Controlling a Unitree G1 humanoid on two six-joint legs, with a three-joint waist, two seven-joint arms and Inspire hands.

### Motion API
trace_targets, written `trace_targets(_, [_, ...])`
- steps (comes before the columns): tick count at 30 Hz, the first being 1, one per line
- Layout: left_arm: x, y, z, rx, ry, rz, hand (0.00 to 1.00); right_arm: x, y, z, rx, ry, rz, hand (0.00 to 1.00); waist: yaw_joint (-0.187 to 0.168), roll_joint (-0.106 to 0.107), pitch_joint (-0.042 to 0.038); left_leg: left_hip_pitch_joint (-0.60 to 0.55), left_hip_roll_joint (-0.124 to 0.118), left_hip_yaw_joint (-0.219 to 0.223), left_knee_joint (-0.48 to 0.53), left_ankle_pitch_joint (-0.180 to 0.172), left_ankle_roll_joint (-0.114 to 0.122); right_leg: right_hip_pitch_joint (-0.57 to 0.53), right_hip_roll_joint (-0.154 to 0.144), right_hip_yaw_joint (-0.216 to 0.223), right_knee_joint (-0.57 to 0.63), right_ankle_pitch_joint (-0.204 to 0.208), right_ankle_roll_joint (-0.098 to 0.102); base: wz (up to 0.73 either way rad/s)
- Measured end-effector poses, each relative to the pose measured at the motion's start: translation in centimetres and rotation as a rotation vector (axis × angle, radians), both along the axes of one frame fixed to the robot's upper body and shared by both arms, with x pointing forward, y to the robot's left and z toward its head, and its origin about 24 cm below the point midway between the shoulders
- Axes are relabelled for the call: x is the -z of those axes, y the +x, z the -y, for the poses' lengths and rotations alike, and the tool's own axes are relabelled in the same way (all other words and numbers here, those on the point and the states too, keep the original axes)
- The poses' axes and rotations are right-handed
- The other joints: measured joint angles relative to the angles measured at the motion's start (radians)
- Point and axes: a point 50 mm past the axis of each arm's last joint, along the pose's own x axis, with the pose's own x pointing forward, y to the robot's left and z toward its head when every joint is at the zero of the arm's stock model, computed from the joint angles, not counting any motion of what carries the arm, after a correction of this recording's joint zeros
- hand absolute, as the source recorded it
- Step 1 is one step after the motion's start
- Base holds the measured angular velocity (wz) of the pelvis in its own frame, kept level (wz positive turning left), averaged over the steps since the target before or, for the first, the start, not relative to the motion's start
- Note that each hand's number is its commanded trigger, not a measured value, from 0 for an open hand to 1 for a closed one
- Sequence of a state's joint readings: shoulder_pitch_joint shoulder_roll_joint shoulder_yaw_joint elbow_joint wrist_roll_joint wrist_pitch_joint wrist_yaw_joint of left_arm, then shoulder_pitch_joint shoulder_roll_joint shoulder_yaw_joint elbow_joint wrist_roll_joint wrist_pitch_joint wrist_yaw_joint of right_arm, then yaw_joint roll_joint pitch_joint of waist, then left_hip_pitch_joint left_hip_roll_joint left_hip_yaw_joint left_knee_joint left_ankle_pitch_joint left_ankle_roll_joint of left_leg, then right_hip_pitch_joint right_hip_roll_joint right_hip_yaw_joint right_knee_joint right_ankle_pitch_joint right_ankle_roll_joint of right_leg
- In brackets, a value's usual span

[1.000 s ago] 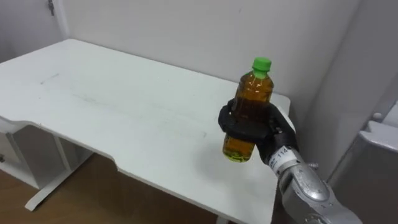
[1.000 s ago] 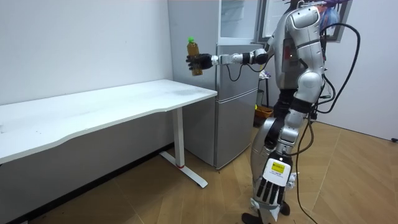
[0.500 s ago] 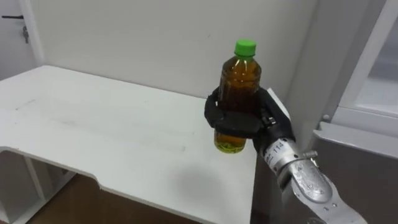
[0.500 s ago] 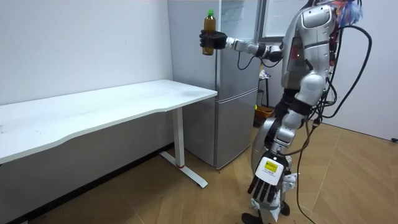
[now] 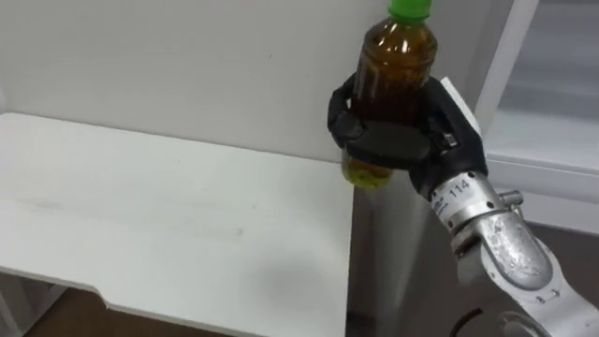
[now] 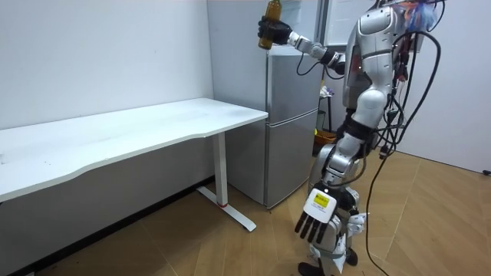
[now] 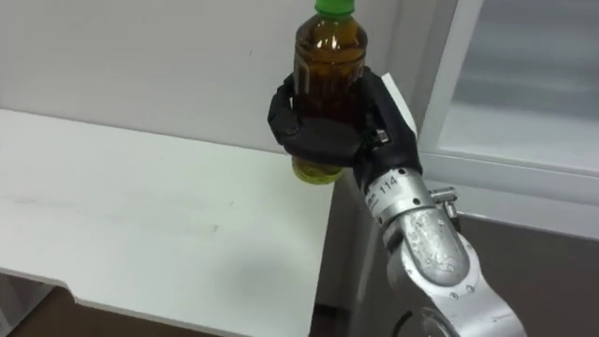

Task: Put the bottle in the upper fridge

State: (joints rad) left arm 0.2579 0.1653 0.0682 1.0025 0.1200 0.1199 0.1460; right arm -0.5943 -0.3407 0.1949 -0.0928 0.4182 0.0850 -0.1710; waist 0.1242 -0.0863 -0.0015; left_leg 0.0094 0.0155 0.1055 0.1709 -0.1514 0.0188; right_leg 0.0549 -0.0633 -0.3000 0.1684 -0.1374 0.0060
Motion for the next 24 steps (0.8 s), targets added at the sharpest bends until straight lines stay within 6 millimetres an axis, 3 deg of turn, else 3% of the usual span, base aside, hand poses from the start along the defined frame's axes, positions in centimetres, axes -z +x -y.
trace_targets(12, [-0.2, 1.4, -0.1, -0.004, 0.011, 0.081, 0.0, -2.3, -1.4, 2.8, 0.074, 0.049, 0.107, 1.0, -0.048, -0.007, -0.0018, 0.011, 0.001, 0.016, -0.009, 0.0, 0.0, -0.003, 0.001, 0.022, 0.002, 0.0, 0.0, -0.03])
trace_targets(18, [-0.3, 0.3, -0.8, -0.081, 0.027, 0.075, 0.0, -3.2, -2.6, 5.3, 0.159, 0.082, 0.161, 1.0, -0.068, -0.01, -0.0025, 0.02, 0.006, 0.034, -0.01, -0.005, -0.002, -0.002, 0.006, 0.029, 0.001, 0.0, 0.0, -0.09])
trace_targets(24, [-0.4, 0.0, -0.9, -0.091, 0.03, 0.07, 0.0, -3.4, -2.9, 7.2, 0.256, 0.132, 0.175, 1.0, -0.087, 0.004, -0.0037, 0.023, 0.009, 0.044, -0.009, -0.006, -0.005, -0.003, 0.011, 0.05, 0.001, 0.0, 0.0, -0.07])
